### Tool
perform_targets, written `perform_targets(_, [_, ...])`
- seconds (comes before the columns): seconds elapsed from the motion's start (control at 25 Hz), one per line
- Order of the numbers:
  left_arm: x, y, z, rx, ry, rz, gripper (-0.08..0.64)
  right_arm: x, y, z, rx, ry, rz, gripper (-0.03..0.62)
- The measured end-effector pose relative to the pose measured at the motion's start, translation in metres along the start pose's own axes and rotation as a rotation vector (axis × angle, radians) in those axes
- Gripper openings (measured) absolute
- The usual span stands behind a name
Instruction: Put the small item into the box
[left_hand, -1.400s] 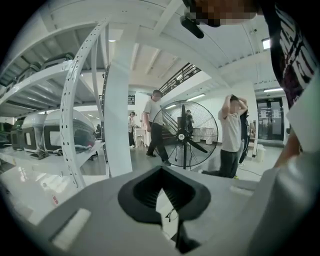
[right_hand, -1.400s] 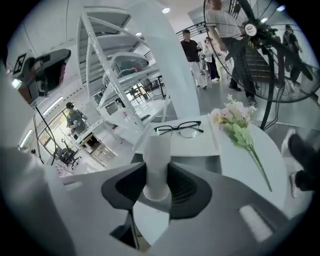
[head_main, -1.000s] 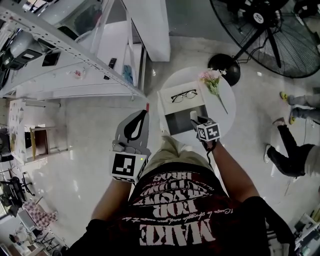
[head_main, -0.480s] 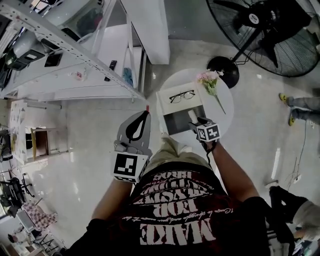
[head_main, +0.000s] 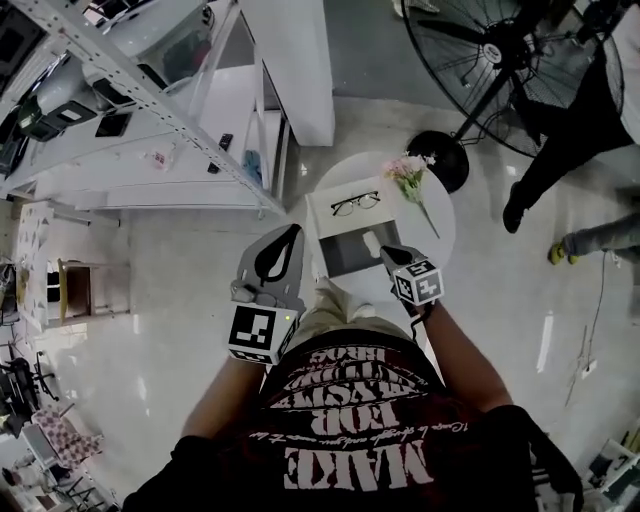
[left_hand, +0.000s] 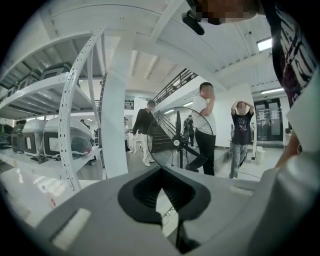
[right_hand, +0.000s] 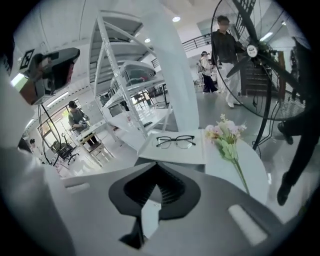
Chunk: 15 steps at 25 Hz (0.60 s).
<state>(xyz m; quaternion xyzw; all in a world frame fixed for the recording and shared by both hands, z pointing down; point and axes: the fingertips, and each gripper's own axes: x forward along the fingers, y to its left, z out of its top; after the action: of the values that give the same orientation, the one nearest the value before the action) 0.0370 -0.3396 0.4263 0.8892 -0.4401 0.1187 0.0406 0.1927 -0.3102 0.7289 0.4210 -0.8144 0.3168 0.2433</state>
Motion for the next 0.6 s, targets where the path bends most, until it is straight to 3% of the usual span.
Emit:
perform_targets(0.24, [-0.003,-0.012,0.013,-0.046,-0.035,-0.023,0.000,-0.045,0.017,0.036,-0.036,-0.116,-0.009,0.029])
perform_targets(0.44, [-0.001,-0.024,0.024,-0.012,-0.047,-0.045,0.000,-0.084,0.032,0.068,-0.071,-0.209,-0.016,0.029])
perform_targets(0.6, [-0.002,-0.034,0.031,-0.006,-0.058,-0.068,0.002,-0.117,0.047,0.093,-0.155,-0.262,-0.041,0.029])
